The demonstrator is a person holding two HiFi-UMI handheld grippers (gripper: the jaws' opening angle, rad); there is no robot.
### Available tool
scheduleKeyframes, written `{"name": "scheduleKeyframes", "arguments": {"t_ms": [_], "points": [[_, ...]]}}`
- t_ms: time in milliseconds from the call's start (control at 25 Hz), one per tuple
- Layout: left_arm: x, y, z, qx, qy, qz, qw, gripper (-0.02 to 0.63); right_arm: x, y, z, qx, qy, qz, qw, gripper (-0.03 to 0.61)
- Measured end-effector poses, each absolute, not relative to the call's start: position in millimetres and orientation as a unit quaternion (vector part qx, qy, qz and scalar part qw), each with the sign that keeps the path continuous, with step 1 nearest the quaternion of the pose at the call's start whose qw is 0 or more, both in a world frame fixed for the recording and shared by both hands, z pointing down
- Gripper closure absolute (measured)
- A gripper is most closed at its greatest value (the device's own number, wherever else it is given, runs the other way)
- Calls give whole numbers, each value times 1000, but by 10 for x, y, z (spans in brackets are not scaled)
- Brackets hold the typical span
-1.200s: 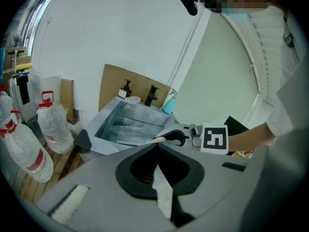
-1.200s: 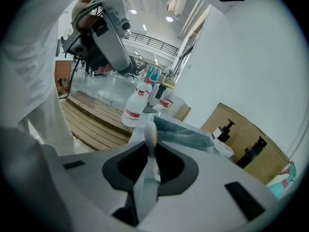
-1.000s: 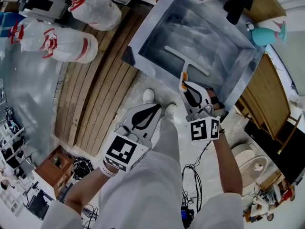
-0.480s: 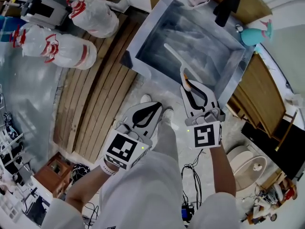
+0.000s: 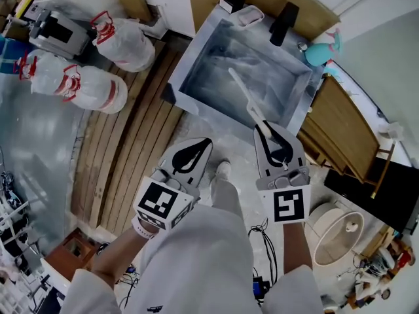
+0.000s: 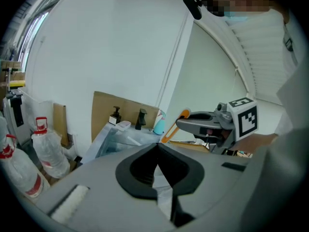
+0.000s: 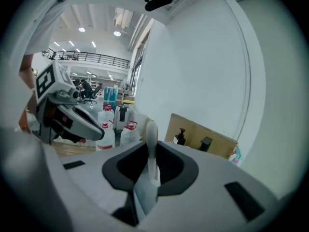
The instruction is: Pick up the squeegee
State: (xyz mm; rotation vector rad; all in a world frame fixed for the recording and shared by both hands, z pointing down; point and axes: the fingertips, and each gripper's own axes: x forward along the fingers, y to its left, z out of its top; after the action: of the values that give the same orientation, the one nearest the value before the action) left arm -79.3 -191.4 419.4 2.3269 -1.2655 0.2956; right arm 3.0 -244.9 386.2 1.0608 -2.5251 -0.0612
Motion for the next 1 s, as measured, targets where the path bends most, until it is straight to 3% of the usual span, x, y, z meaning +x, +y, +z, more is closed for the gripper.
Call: {"name": "scheduleKeyframes", "arguments": {"t_ms": [360,1000], "points": [[-910,-1865,3731,848,-480,73,215,615,430,-2187,3374,450,-875,27,179,532],[-936,-1712,3452,847,-491,58,197,615,1100,-1718,3445,524,-832,93,158,532]]}}
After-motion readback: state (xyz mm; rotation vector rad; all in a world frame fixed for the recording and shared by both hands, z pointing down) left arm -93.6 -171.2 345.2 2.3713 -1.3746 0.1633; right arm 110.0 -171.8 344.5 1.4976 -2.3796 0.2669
